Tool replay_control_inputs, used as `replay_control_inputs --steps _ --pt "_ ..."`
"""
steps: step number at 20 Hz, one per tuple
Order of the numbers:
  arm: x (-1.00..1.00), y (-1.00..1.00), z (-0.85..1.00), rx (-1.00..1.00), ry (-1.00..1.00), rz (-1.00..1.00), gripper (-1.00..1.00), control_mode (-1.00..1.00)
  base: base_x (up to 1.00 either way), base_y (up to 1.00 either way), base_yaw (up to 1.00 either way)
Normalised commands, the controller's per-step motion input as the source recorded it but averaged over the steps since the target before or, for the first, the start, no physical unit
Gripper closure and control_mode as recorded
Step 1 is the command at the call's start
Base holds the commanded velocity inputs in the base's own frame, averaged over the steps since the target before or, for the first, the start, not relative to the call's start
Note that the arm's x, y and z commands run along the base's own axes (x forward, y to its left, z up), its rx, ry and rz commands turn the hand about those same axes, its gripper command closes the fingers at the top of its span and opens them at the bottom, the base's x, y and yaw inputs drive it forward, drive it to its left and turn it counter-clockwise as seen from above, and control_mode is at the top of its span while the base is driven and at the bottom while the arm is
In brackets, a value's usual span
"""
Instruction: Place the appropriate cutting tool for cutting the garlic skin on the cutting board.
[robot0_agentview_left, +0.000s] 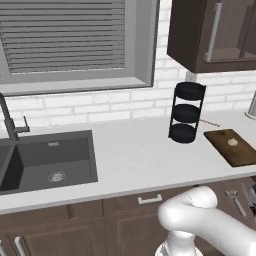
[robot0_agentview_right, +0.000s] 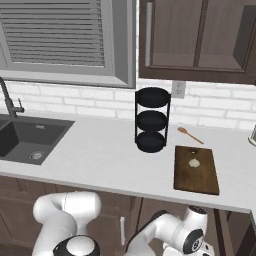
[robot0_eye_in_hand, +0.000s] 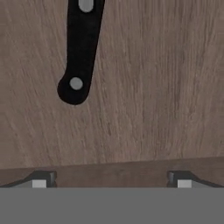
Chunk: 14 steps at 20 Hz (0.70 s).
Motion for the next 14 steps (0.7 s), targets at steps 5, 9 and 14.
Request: replay_control_inputs --steps 5,9,14 --pt "0.35 0.00 0.26 0.00 -0.08 0.00 -1.00 -1.00 0.00 0.00 0.00" --pt "0.26 0.00 0.08 0.00 -0.09 0.00 -1.00 -1.00 0.00 0.00 0.00" --pt "0.04 -0.06 -0.05 0.00 -0.02 0.00 -1.00 -1.00 0.00 0.00 0.00"
